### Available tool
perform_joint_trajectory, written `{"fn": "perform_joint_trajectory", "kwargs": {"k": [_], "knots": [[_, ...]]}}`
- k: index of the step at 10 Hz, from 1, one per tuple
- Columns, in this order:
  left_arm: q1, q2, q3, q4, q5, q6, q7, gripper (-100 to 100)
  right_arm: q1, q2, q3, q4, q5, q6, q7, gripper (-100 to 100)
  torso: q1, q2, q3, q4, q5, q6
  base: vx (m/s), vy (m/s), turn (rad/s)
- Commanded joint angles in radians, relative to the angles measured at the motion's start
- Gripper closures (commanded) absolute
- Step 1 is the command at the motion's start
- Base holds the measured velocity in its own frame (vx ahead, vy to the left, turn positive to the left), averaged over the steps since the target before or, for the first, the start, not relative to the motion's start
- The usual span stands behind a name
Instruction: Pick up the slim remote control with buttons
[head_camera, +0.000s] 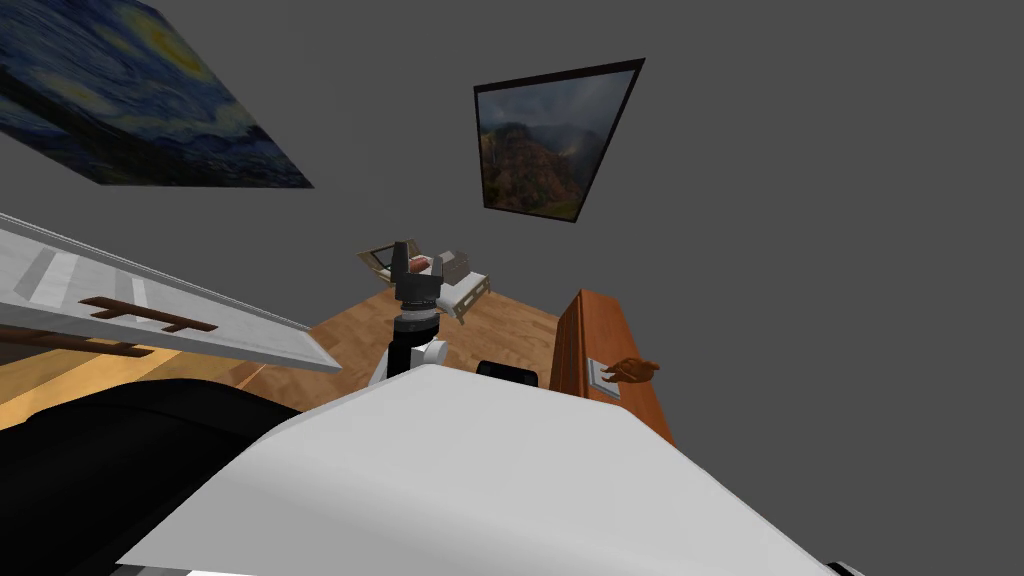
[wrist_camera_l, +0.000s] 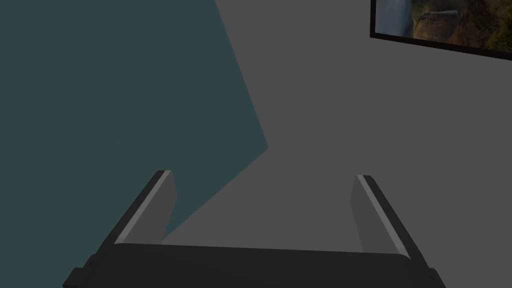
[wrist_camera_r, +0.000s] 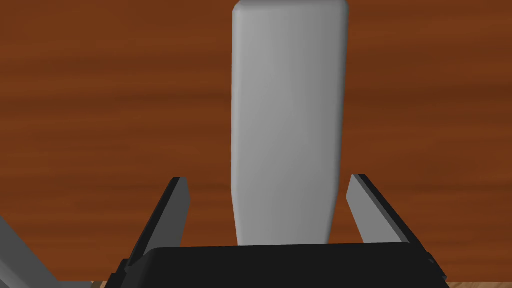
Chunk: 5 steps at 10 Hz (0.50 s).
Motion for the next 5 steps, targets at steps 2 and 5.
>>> {"fn": "perform_joint_trajectory", "kwargs": {"k": [2, 5], "knots": [[0.0, 0.0, 0.0, 0.0, 0.0, 0.0, 0.0, 0, -0.035, 0.013, -0.01, 0.049, -0.006, -0.015, 0.021, -100, 0.001, -0.001, -0.001, 0.0, 0.0, -0.001, -0.022, 0.02, 0.055], [0.0, 0.0, 0.0, 0.0, 0.0, 0.0, 0.0, 0, -0.038, 0.014, -0.011, 0.054, -0.006, -0.019, 0.027, 100, -0.001, -0.004, -0.002, 0.0, 0.0, 0.0, -0.001, 0.002, -0.002]]}}
